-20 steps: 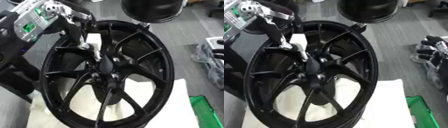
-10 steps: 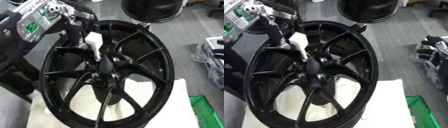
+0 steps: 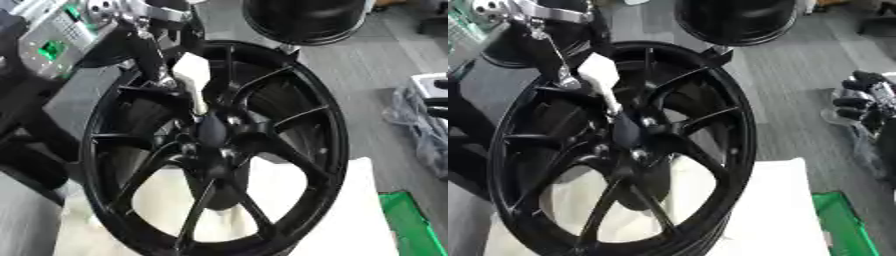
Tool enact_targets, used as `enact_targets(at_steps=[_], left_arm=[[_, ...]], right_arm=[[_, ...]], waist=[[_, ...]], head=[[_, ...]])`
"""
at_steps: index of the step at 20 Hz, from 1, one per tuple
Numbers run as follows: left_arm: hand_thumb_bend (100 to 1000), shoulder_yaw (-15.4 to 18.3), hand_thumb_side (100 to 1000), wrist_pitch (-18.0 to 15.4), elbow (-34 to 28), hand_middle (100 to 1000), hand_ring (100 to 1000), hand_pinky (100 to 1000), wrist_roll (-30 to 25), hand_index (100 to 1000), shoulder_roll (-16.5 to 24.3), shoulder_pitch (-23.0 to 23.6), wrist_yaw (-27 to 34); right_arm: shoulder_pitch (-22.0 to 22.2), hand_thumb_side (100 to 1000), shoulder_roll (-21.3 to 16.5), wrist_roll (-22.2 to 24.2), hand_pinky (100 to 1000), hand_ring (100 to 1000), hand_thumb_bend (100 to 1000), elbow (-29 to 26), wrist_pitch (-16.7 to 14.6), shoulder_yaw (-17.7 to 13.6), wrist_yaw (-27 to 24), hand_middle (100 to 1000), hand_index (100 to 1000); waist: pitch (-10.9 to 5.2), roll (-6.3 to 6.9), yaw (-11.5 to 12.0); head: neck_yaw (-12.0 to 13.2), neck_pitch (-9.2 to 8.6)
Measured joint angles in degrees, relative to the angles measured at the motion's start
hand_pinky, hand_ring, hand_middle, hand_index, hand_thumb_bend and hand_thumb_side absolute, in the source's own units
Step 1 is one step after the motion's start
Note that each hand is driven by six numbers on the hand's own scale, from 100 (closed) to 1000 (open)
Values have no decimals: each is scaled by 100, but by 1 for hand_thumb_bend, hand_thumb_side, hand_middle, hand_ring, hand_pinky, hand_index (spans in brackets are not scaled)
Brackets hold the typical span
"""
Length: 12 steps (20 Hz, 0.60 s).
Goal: Pull the pin out of the wheel hub.
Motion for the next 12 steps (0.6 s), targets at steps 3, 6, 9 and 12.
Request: enact_targets(at_steps=[3,6,9,12], left_arm=[[371,279,100,44,-367,555,693,731,78,407,218,115,121],[335,614,100,166,-735,548,675,723,241,404,458,305,313],[296,1024,100,363,-1076,539,663,719,480,403,772,614,557],[256,1470,100,610,-1288,531,652,711,750,402,1122,1031,783]], right_arm=[[2,816,0,-1,777,740,100,0,-1,-1,0,799,867],[10,815,0,-6,777,740,100,0,-4,-4,0,799,868],[32,812,0,-21,777,740,100,0,-13,-27,0,799,868],[63,809,-1,-56,777,740,100,0,-31,-74,0,799,868]], waist=[[0,1,12],[0,1,51],[0,0,104],[0,0,184]], head=[[-3,1],[-28,3],[-60,39],[-107,54]])
